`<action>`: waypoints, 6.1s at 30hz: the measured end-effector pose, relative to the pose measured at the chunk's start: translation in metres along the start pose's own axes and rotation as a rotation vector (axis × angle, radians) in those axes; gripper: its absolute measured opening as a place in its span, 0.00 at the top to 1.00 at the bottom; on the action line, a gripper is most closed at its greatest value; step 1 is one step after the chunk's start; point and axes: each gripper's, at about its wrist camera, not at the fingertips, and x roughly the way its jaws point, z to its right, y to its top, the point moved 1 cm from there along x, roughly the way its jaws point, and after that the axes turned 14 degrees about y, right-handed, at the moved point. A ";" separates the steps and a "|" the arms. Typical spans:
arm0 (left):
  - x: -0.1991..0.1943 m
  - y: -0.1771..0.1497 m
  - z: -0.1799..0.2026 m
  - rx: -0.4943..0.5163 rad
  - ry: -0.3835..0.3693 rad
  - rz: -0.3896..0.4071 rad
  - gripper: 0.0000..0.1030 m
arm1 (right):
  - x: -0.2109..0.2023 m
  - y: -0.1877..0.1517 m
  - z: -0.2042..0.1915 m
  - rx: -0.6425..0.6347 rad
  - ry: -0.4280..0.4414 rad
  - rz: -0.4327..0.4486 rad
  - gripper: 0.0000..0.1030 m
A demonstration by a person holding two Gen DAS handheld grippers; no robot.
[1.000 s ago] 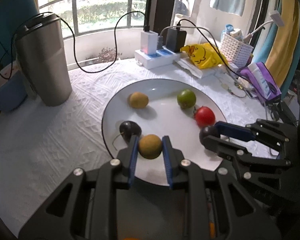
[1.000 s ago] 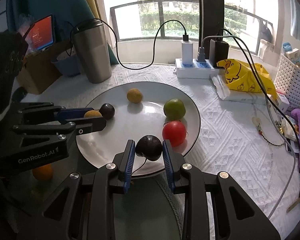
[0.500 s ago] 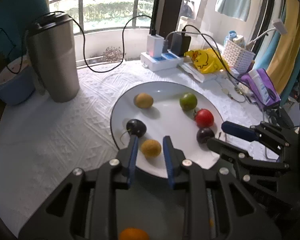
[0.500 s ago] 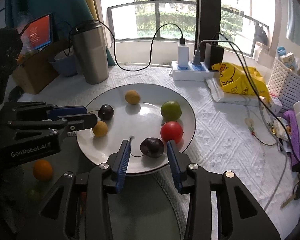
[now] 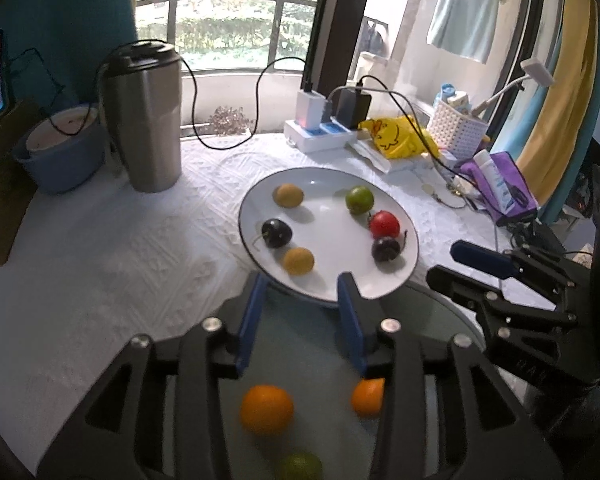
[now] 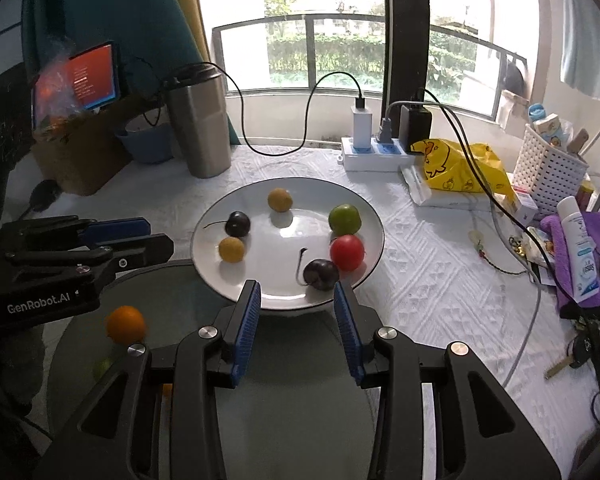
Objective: Organize fruits
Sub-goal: 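Move both open grippers back to the mat toward the orange and lime, then grasp the large orange with the right gripper while the left gripper grasps the green lime, then carry the orange and lime onto the white plate and open both grippers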
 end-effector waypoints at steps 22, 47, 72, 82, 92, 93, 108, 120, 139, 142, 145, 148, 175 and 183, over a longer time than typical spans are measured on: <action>-0.037 -0.069 -0.029 -0.048 -0.007 0.015 0.57 | -0.001 -0.042 -0.056 -0.014 0.038 -0.048 0.61; -0.021 -0.104 -0.012 -0.047 -0.129 -0.113 0.56 | 0.032 -0.056 -0.064 -0.017 0.107 -0.128 0.45; -0.027 -0.113 0.014 0.020 -0.070 -0.110 0.71 | 0.006 -0.063 -0.046 0.022 0.134 -0.073 0.61; -0.041 -0.104 0.016 0.023 -0.084 -0.063 0.71 | -0.011 -0.057 -0.045 0.014 0.114 -0.037 0.61; -0.046 -0.086 0.019 0.040 -0.079 -0.030 0.71 | -0.023 -0.046 -0.035 0.018 0.103 0.001 0.61; -0.045 -0.085 0.019 0.042 -0.079 -0.030 0.71 | -0.023 -0.045 -0.034 0.019 0.102 0.002 0.61; -0.027 -0.095 0.024 0.101 0.011 -0.088 0.70 | -0.024 -0.051 -0.025 0.042 0.103 0.004 0.61; -0.015 -0.100 0.019 0.105 0.007 -0.115 0.70 | -0.019 -0.051 -0.022 0.050 0.114 -0.002 0.61; -0.012 -0.054 0.031 0.124 -0.070 -0.060 0.72 | -0.007 -0.017 -0.002 0.041 0.114 0.015 0.61; -0.008 -0.043 0.031 0.123 -0.070 -0.049 0.72 | -0.004 -0.012 0.002 0.039 0.116 0.018 0.61; -0.003 -0.033 0.031 0.122 -0.069 -0.038 0.72 | 0.001 -0.008 0.006 0.042 0.118 0.016 0.61; 0.002 -0.024 0.032 0.121 -0.073 -0.027 0.72 | 0.005 -0.005 0.009 0.044 0.124 0.012 0.61; 0.055 0.006 0.031 0.094 -0.082 -0.077 0.69 | 0.055 0.018 0.030 0.034 0.139 -0.029 0.61; 0.048 0.008 0.015 0.044 -0.079 -0.063 0.60 | 0.063 0.024 0.024 0.016 0.135 -0.030 0.61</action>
